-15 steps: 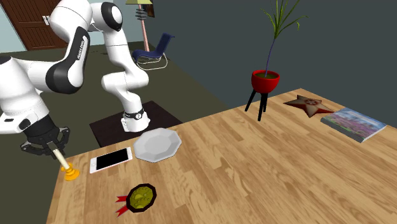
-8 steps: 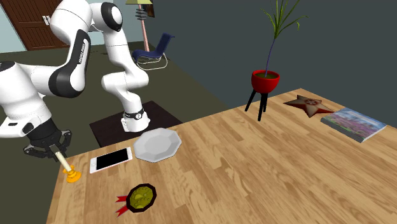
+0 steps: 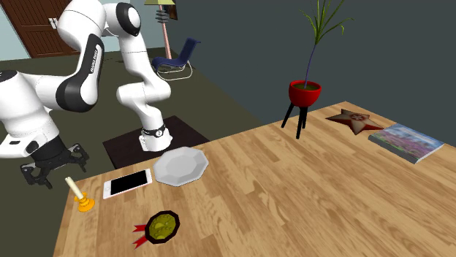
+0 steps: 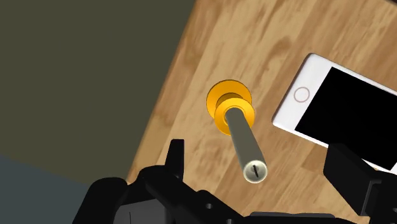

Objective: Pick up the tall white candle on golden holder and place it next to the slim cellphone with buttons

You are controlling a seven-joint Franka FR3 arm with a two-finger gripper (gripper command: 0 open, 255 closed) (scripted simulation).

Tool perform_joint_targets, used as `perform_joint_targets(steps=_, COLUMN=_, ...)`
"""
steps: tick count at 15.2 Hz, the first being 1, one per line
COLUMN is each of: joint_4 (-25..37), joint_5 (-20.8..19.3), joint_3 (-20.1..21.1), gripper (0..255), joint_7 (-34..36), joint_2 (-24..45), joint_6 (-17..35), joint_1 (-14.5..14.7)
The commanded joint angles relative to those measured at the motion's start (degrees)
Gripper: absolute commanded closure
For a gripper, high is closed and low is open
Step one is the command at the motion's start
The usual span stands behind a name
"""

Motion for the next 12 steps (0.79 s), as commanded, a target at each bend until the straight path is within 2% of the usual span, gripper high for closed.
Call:
perform_joint_targets(steps=1, joint_4=1.07, joint_5=-0.50, joint_3=0.33, gripper=0, joint_7=0.42, joint_2=-1.11, joint_6=-2.06, joint_1=-0.06)
perform_joint_targets(steps=4, joint_4=4.44, joint_5=-1.42, joint_3=1.25, gripper=0, joint_7=1.28, joint_2=-3.65, joint_6=-7.73, joint_1=-0.15)
perform_joint_targets(steps=12, joint_4=4.44, joint_5=-1.41, joint_3=1.27, gripper=0, joint_7=1.27, joint_2=-3.65, joint_6=-7.73, joint_1=-0.17)
